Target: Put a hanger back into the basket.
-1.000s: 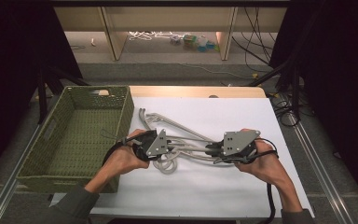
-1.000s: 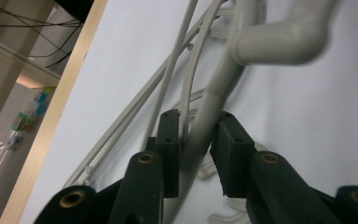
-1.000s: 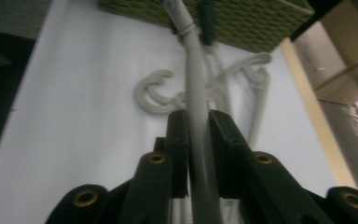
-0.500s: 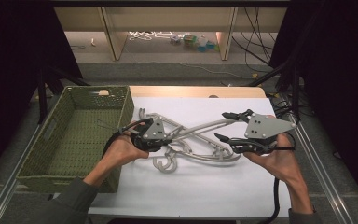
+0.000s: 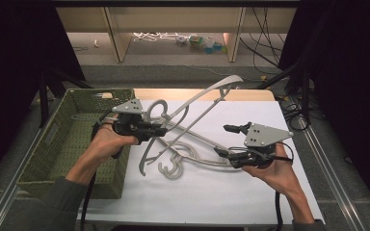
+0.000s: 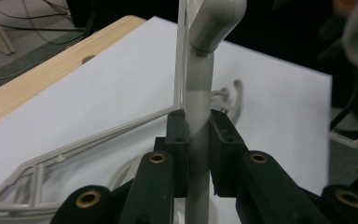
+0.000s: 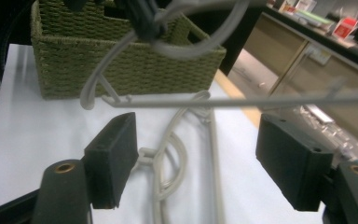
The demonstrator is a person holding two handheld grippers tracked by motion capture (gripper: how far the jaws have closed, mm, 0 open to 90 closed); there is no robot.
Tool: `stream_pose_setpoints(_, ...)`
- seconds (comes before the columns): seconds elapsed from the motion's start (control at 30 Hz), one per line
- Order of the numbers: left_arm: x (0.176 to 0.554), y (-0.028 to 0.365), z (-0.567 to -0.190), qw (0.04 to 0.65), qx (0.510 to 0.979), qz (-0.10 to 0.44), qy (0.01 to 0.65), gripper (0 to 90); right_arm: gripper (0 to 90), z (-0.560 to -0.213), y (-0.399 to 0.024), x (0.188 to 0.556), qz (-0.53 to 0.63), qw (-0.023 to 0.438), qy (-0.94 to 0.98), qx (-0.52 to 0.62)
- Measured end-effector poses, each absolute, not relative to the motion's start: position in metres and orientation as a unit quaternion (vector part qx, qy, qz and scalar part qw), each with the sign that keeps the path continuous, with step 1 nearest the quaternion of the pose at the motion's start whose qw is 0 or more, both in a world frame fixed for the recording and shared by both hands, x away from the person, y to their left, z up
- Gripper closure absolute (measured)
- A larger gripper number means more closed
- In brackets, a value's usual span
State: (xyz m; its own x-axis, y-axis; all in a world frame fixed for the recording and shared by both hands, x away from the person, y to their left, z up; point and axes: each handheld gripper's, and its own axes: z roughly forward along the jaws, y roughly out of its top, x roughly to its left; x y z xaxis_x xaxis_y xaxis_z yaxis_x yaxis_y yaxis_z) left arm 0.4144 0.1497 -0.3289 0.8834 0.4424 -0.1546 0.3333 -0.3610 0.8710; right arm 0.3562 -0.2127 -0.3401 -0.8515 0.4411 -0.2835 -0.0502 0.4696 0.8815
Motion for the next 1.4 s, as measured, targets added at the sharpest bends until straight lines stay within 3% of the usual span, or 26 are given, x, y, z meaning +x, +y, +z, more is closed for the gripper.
stream_pose_setpoints(0.2, 0.414, 0.171, -0.319, 0.551, 0.791, -0.007, 0.265, 79.6, 28.1, -0.360, -0.204, 0.355, 0.495, 0.218, 0.832, 0.124)
stream_pose_setpoints(0.57, 0.399, 0.229, -0.288, 0.585, 0.751, -0.037, 0.303, 79.6, 27.0, -0.377, -0.210, 0.350, 0.503, 0.194, 0.831, 0.138)
stream_pose_setpoints(1.0, 0.385, 0.302, -0.250, 0.571, 0.742, 0.031, 0.349, 79.7, 24.9, -0.392, -0.210, 0.348, 0.491, 0.184, 0.839, 0.145)
stream_pose_setpoints(1.4, 0.398, 0.354, -0.278, 0.512, 0.752, 0.072, 0.409, 79.8, 19.2, -0.399, -0.207, 0.349, 0.489, 0.174, 0.842, 0.146)
